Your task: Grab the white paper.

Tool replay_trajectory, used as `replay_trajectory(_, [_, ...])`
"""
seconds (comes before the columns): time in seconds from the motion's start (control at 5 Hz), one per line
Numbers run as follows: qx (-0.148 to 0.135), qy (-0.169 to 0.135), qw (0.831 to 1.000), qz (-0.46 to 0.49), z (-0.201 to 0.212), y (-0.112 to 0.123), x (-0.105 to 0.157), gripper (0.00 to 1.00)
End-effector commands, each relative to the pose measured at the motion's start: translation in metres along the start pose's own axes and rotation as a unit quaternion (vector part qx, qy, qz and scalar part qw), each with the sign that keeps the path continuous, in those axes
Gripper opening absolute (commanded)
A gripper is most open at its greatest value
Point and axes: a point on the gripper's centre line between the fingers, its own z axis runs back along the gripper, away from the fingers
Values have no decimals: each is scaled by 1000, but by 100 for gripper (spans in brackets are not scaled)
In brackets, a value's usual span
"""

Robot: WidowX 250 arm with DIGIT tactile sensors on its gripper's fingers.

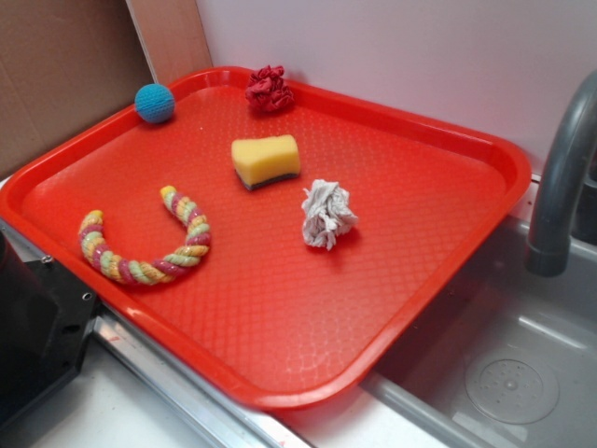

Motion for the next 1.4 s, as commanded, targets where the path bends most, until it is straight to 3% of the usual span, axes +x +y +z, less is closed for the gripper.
replay_trajectory(0.0, [0,0,1000,0,0,0,0,100])
replay_trajectory(0.2, [-63,-7,989,133,-56,-8,44,100])
replay_trajectory(0.4, [-85,-7,980,178,-96,-27,78,100])
replay_trajectory(0.6, [-76,2,982,175,-140,-61,97,100])
replay_trajectory(0.8, [-7,-12,984,176,-170,-84,107,100])
replay_trajectory(1.0, [20,5,988,151,-193,-91,102,100])
replay_trajectory(1.2, [58,13,984,166,-215,-77,99,100])
